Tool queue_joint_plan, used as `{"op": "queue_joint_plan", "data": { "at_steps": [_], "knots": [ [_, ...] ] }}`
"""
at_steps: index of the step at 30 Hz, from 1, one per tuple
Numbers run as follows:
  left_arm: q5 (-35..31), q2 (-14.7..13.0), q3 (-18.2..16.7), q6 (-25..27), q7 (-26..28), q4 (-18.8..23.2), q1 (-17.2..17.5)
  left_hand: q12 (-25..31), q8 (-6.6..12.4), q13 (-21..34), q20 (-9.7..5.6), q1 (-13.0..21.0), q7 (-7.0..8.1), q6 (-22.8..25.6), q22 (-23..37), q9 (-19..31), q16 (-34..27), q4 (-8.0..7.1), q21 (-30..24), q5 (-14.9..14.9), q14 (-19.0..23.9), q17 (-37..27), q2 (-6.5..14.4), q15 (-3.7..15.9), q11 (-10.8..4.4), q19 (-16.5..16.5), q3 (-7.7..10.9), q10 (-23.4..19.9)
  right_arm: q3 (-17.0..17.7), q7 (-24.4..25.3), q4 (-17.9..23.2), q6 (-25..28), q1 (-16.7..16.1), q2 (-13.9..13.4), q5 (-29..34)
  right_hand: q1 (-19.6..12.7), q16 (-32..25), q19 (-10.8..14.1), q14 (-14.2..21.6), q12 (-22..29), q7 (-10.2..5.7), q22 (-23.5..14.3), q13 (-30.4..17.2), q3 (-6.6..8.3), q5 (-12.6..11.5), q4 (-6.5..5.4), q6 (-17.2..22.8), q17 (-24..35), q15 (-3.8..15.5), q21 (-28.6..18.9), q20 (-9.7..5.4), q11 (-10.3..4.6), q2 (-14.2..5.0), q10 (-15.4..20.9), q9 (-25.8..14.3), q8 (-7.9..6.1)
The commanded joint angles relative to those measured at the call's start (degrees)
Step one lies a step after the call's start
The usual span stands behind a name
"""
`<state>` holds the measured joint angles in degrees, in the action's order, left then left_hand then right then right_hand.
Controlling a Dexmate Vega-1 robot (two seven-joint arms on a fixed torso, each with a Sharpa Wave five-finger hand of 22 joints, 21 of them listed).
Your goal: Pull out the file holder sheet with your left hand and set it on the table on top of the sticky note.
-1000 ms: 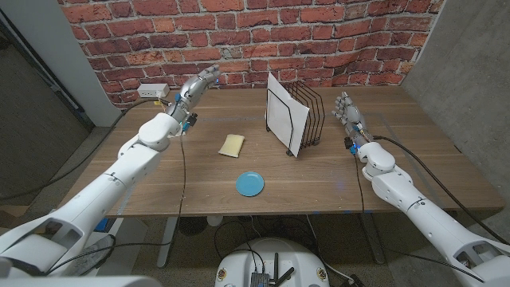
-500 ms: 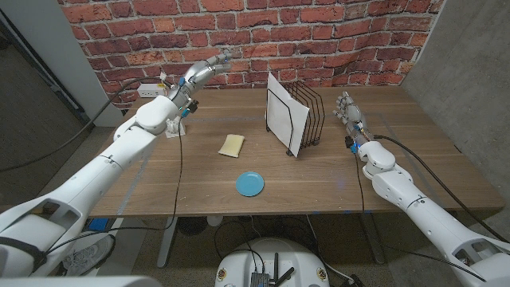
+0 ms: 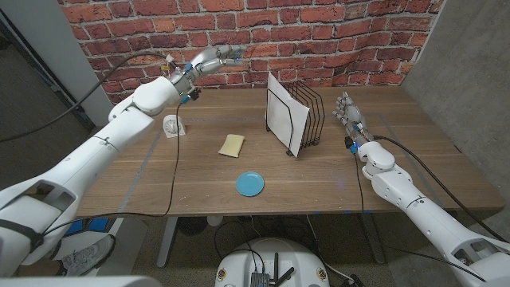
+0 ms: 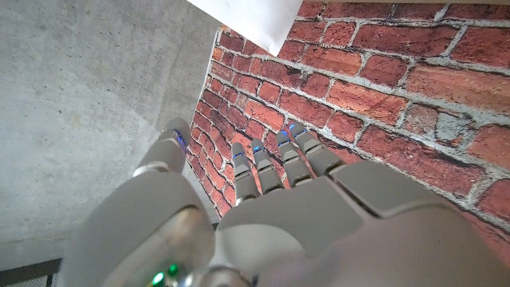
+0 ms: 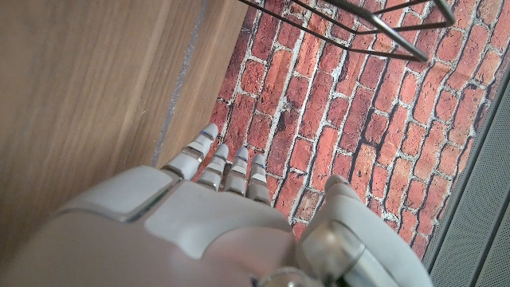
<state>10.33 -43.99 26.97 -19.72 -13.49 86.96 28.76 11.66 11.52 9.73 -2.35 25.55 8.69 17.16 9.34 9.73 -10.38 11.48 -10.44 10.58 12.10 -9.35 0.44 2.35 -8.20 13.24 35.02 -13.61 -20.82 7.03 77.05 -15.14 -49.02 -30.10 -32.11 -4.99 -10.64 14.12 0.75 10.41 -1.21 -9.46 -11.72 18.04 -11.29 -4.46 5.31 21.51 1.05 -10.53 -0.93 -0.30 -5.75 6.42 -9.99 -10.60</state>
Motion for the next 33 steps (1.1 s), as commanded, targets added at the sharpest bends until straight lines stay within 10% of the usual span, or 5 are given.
{"op": "queue_joint_plan", "data": {
  "at_steps": [1, 33],
  "knots": [
    [-4.54, 0.23, 3.3, -0.65, -8.05, -1.11, -7.73, -0.3, -0.05, 0.29, -5.01, 1.93, 0.33, -0.47, 0.11, 0.29, 0.18, -0.12, 0.08, 0.4, 0.48, -0.04, -0.56, 8.65, 0.49, -0.31, 0.46, -0.06, 0.0, -1.23, -0.41, -0.89, -0.27, 0.02, -0.55, 0.24, -0.47, -0.18, 0.46, 0.43, 0.04, -0.12, 0.07, 0.49, -0.37, 0.12, 0.35, -0.1, 0.18, -0.12, 0.0, -0.17, -0.09, 0.12, -0.11, -0.19],
    [-17.92, 3.38, 14.06, -4.53, -30.07, -5.58, -28.02, -0.63, 0.7, 0.46, -2.82, 20.39, 2.01, 1.4, 0.14, 0.5, 0.25, -0.32, 0.03, 0.59, 2.72, -0.14, -7.79, 10.02, -2.5, 0.23, 1.77, -2.31, 0.08, -1.59, -2.08, -2.04, 0.03, 1.17, -1.26, 0.09, -0.67, 0.44, 0.74, 0.58, 0.13, -0.13, 0.6, 1.29, -0.37, 0.6, 0.64, -1.29, 0.14, -0.33, 0.23, -0.17, -0.69, 0.38, -0.12, -0.21]
  ]
}}
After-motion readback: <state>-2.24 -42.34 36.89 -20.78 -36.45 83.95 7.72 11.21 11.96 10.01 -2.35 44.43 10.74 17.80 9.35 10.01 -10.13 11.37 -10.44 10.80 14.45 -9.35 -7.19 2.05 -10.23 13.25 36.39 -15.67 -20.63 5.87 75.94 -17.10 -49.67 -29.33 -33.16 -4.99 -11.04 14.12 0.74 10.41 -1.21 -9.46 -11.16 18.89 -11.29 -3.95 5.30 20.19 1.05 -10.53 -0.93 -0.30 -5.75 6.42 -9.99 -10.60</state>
